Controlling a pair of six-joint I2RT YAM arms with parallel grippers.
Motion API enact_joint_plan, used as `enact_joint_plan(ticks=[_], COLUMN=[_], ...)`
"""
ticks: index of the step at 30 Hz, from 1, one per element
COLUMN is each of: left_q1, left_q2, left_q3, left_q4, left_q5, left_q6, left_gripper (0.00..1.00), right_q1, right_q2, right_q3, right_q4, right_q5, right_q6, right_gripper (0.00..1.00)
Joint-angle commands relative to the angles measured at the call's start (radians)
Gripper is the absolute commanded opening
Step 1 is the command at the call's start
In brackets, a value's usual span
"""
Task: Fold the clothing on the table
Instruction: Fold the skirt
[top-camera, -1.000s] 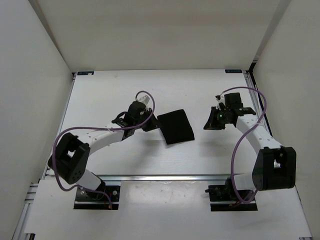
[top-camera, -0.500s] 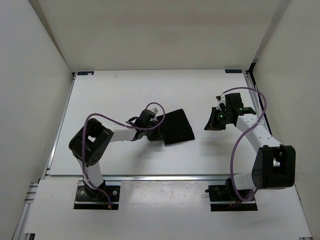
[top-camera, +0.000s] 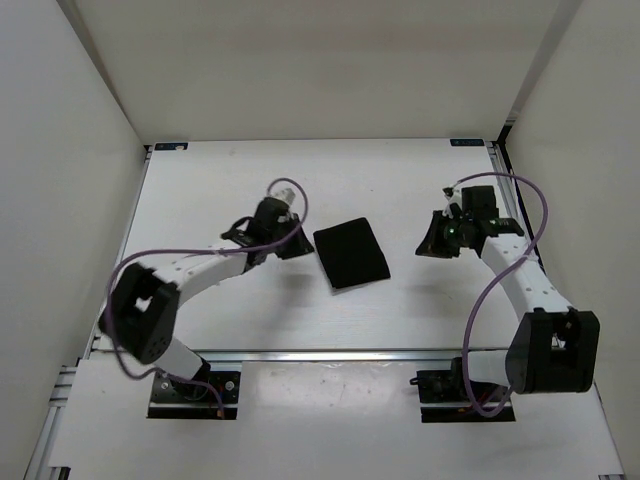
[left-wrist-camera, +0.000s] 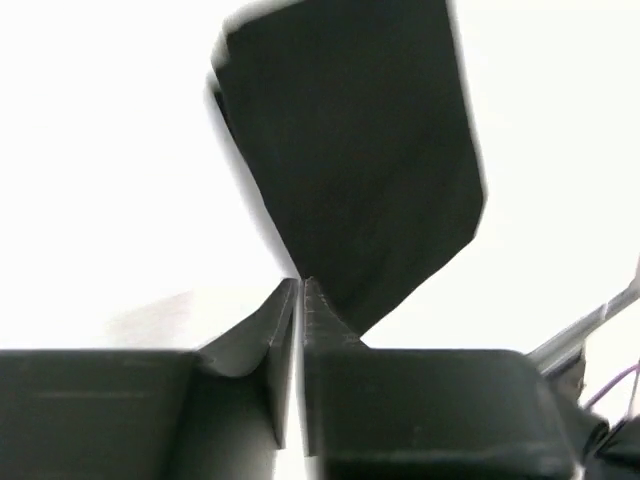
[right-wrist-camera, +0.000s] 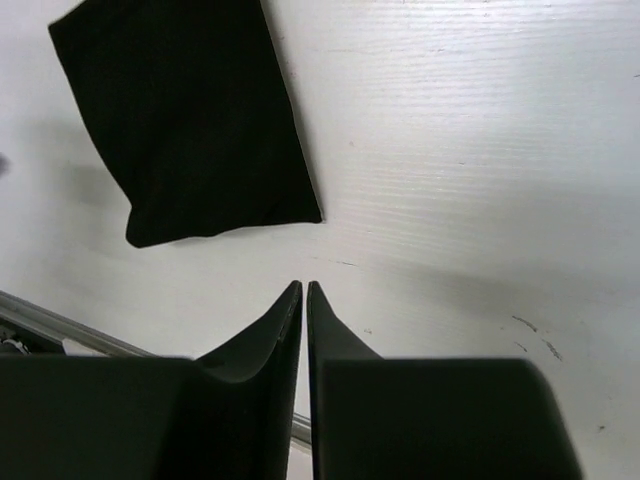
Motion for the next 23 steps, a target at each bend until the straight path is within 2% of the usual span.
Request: enact_joint_plan(ticks=[1,2,3,4,5,10,15,20,23], left_q1=[0.102,0.139,0.16,0.2,0.246,0.334,0.389,0.388,0.345], left_q2=[-0.214,-0.246,-0.263,-0.286,-0.301,-0.416,-0.545,-0.523,-0.495], left_q3=[0.031,0.014,-0.005,-0.019,-0.049,-0.176,-0.263,-0.264,-0.237], left_q4=[-0.156,-0.199,-0.224,-0.268,-0.29,-0.485,-0.496,-0.461,-0.484], left_q5=[-0.122,-0.129,-0.128,-0.119,-0.107,-0.123,-0.079,0.019,-0.008], left_q6=[0.087,0.114,0.128,0.162,0.185,0.311,0.325,0.345,0.354], left_gripper=[0.27,0.5,0.62,0.88,0.99,0.99,0.99,0.99,0.98], right_q1=[-0.024,-0.038,-0.04,-0.049,-0.056,-0.076,-0.08,-0.08,-0.07], right_q2=[-0.064,-0.076,-0.078,-0.088,-0.091,-0.113,-0.105,-0.064,-0.044], right_q3=[-0.02,-0.02,-0.036,-0.04,-0.057,-0.103,-0.117,-0.08,-0.064], right_q4=[-0.026,-0.041,-0.046,-0.049,-0.057,-0.057,-0.023,-0.025,-0.026], right_q5=[0.032,0.047,0.05,0.053,0.055,0.062,0.033,0.043,0.042], right_q6=[0.009,0.009,0.018,0.018,0.021,0.054,0.075,0.087,0.094], right_gripper=[0.1,0.1,0.1,0.12,0.14,0.42,0.46,0.46,0.46])
